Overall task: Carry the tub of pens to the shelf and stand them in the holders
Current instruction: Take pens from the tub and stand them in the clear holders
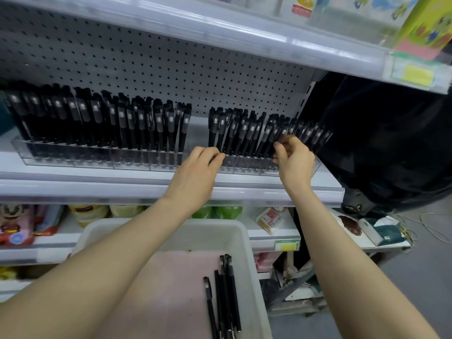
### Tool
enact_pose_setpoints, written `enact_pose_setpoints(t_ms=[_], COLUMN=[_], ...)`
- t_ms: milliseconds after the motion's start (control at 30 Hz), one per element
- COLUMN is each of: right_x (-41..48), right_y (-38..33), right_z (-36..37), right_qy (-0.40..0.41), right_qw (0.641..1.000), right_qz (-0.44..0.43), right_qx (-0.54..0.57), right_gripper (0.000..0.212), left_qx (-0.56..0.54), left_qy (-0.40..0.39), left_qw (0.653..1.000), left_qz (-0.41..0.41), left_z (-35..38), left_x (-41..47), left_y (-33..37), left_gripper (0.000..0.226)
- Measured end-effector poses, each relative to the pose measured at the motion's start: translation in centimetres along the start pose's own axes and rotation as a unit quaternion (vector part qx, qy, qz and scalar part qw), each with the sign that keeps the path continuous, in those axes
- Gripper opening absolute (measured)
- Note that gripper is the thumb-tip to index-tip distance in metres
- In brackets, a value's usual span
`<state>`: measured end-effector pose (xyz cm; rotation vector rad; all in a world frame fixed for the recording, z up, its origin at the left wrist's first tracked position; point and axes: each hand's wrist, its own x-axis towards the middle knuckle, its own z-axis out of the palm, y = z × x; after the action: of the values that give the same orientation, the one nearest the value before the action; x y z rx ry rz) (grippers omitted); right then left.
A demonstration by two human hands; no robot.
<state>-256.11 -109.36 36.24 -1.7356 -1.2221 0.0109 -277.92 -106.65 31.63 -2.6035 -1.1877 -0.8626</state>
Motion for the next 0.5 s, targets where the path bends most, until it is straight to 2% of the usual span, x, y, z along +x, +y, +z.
enact_pose_setpoints(t_ms=[267, 500], right_x=[-1.1, -6.2], right_y=[-0.3, -1.0], right_z=[-0.1, 0.5], right_qy=[0.015, 0.054], right_qw=[1.0, 0.998], right_qz=[0.015, 0.017], right_qx=[0.001, 0.039], right_gripper=[0.018, 0.017], left_qx=[-0.006, -0.062], left_qy=[0.003, 0.0], left_qw=[1.0, 0.997], left_qz=[0.025, 0.054], left_z=[-0.3, -0.5], left_x=[-0.7, -5.8], left_y=[-0.2, -0.2], left_gripper=[0.056, 0.044])
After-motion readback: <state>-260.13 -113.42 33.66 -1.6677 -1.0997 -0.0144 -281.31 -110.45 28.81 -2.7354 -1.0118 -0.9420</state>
